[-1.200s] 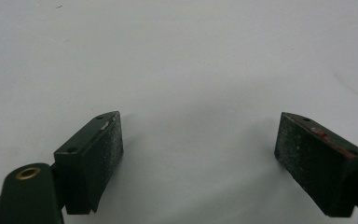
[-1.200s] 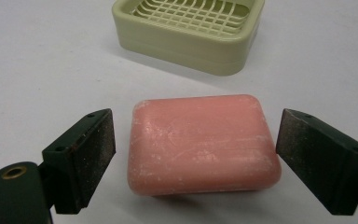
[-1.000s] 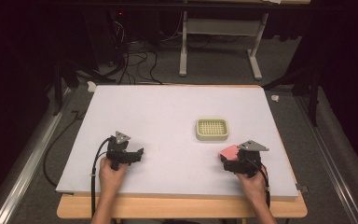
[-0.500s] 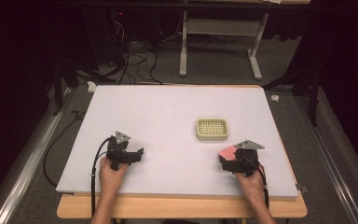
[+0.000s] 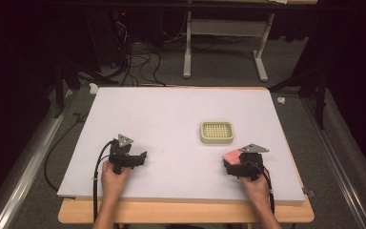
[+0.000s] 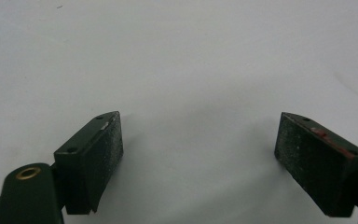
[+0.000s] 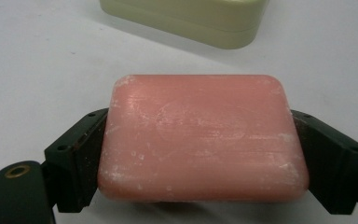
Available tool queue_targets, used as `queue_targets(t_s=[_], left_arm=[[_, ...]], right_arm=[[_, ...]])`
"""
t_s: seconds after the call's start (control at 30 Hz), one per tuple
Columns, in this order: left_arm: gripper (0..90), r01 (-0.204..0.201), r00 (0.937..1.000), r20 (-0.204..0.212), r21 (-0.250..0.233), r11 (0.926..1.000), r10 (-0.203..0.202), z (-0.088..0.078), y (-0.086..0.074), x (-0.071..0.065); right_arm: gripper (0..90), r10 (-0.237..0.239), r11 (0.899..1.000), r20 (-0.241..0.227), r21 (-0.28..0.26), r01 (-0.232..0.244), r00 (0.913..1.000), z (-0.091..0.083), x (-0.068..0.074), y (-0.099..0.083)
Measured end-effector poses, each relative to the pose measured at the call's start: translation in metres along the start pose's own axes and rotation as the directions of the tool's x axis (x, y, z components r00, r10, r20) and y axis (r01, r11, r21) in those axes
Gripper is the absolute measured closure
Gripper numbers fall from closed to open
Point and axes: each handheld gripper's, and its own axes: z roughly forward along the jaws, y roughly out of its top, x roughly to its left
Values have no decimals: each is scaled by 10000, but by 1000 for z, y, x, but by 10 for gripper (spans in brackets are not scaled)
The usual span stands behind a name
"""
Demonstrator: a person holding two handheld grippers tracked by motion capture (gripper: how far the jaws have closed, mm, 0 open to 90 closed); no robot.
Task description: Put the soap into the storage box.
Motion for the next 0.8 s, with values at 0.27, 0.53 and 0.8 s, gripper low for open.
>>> queue_targets(t_s=[0.27,0.53,0.8], left_arm=[[158,-21,10000,4,18,10000,21,0,0,0],[158,-16,10000,5,17,10000,16,0,0,0],[158,-17,10000,6,18,10000,17,0,0,0]], right_arm=[[135,-16,10000,-41,76,17,10000,0,0,1],[137,-27,9999,-16,155,28,10000,0,1,3],[137,8,10000,-152,38,-8,9999,-3,2,4]])
